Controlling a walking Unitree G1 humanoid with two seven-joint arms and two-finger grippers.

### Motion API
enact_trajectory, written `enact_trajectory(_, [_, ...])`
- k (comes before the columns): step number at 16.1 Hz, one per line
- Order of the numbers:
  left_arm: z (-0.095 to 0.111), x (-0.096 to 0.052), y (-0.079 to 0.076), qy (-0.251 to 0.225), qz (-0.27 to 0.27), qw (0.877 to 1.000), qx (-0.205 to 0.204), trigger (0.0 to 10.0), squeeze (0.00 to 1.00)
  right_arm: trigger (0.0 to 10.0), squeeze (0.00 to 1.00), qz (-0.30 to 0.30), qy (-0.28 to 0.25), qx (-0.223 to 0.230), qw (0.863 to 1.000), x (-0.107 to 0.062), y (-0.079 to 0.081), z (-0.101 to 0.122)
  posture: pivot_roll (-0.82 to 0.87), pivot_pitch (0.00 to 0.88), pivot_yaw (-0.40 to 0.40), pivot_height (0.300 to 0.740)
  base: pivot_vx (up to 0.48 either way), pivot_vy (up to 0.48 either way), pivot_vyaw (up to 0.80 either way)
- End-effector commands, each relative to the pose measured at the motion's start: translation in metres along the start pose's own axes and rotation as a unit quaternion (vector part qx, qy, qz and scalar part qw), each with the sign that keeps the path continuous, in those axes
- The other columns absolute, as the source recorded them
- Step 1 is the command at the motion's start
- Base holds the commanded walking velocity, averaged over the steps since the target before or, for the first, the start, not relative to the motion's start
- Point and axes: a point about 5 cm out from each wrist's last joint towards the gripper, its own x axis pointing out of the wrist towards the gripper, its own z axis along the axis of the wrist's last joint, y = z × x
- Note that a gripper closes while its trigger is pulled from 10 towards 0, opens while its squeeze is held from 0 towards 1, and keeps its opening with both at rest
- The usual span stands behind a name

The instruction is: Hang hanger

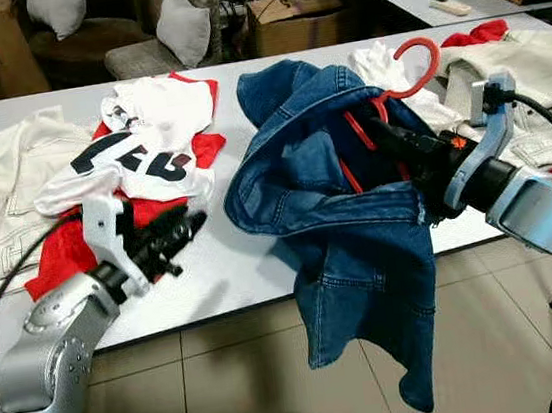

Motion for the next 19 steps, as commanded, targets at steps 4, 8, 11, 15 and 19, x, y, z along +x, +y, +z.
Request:
enact_trajectory(4, [0.008,0.007,-0.025,0.001,0.013,0.999,0.033,10.0,0.0,10.0,0.0,-0.003,0.001,0.005,1.0,-0.004,0.001,-0.013,-0.04,0.0,-0.013,0.74,0.0,-0.074,0.0])
enact_trajectory(8, [0.002,0.008,-0.032,0.012,0.023,0.999,0.027,10.0,0.0,10.0,0.0,-0.001,0.0,0.013,1.0,-0.004,0.004,-0.021,-0.03,0.0,-0.011,0.74,0.0,-0.368,0.0])
enact_trajectory(11, [0.001,0.007,-0.034,0.021,0.024,0.999,0.03,10.0,0.0,10.0,0.0,0.003,0.001,0.011,1.0,-0.005,0.005,-0.023,-0.03,0.0,-0.007,0.74,0.0,-0.385,0.0])
enact_trajectory(15, [0.001,0.006,-0.034,0.028,0.025,0.999,0.034,10.0,0.0,10.0,0.0,0.005,0.006,0.007,1.0,-0.007,0.006,-0.028,-0.03,0.0,-0.003,0.74,0.0,-0.408,0.0])
enact_trajectory(19, [0.002,0.004,-0.031,0.026,0.033,0.999,0.028,10.0,0.0,10.0,0.0,0.013,0.031,-0.002,0.999,-0.009,0.008,-0.037,-0.03,0.0,-0.007,0.74,0.0,0.0,0.8])
